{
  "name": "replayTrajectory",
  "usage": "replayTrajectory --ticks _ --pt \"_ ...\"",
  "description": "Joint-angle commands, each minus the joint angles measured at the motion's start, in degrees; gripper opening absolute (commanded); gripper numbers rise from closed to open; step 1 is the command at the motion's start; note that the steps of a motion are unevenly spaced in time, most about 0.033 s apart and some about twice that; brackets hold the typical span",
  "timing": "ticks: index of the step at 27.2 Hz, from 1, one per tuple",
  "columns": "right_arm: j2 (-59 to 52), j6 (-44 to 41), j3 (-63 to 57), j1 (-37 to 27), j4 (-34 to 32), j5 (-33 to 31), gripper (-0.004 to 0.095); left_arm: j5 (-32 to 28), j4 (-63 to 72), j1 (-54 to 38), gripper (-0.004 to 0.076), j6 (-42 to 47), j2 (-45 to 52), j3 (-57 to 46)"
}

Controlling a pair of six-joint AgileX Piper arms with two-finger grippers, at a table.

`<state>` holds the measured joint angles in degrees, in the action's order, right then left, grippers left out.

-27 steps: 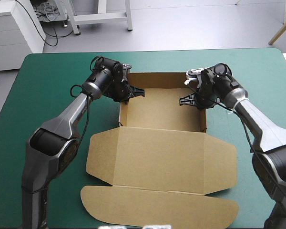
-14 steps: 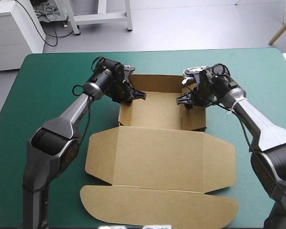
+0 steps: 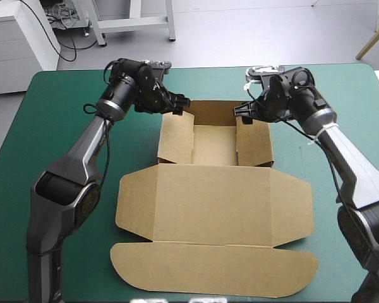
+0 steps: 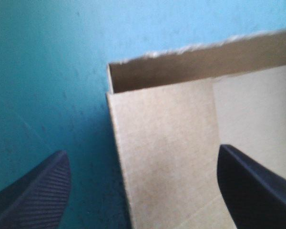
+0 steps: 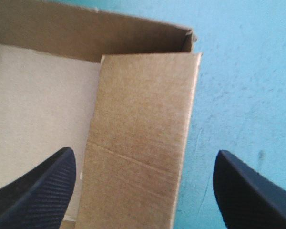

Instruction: Fold the box

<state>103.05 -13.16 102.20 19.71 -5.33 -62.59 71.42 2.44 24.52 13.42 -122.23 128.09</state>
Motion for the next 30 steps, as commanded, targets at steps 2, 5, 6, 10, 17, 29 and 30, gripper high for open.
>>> replayTrajectory --ticks 2,5,6,10,17,29,30 --pt "-8.0 0.1 5.7 0.0 -2.3 -2.4 0.0712 2.7 -0.1 0.0 0.0598 0.0 7.8 7.0" --pt "-12.1 0.6 5.7 0.0 -3.2 -5.1 0.0713 2.7 -1.9 0.0 0.0598 -0.9 12.4 8.3" --pt "-12.8 0.6 5.7 0.0 -3.2 -6.0 0.0713 2.7 -2.4 0.0 0.0596 -2.8 14.3 8.3" --pt "-14.5 -0.1 5.5 0.0 -1.7 -6.4 0.0713 2.8 -14.9 0.0 0.0263 -6.4 21.6 8.3" --pt "-14.7 -2.0 0.1 0.0 -0.4 -6.1 0.0713 2.8 -19.4 0.0 -0.001 -10.1 33.9 2.5" --pt "-9.2 -3.9 -5.6 0.0 1.9 -1.0 0.0713 2.8 -20.3 0.0 -0.001 -10.3 59.1 -26.4" --pt "-8.2 -3.9 -5.6 0.0 2.1 -0.7 0.0713 2.8 -20.4 0.0 -0.001 -10.3 60.7 -28.8"
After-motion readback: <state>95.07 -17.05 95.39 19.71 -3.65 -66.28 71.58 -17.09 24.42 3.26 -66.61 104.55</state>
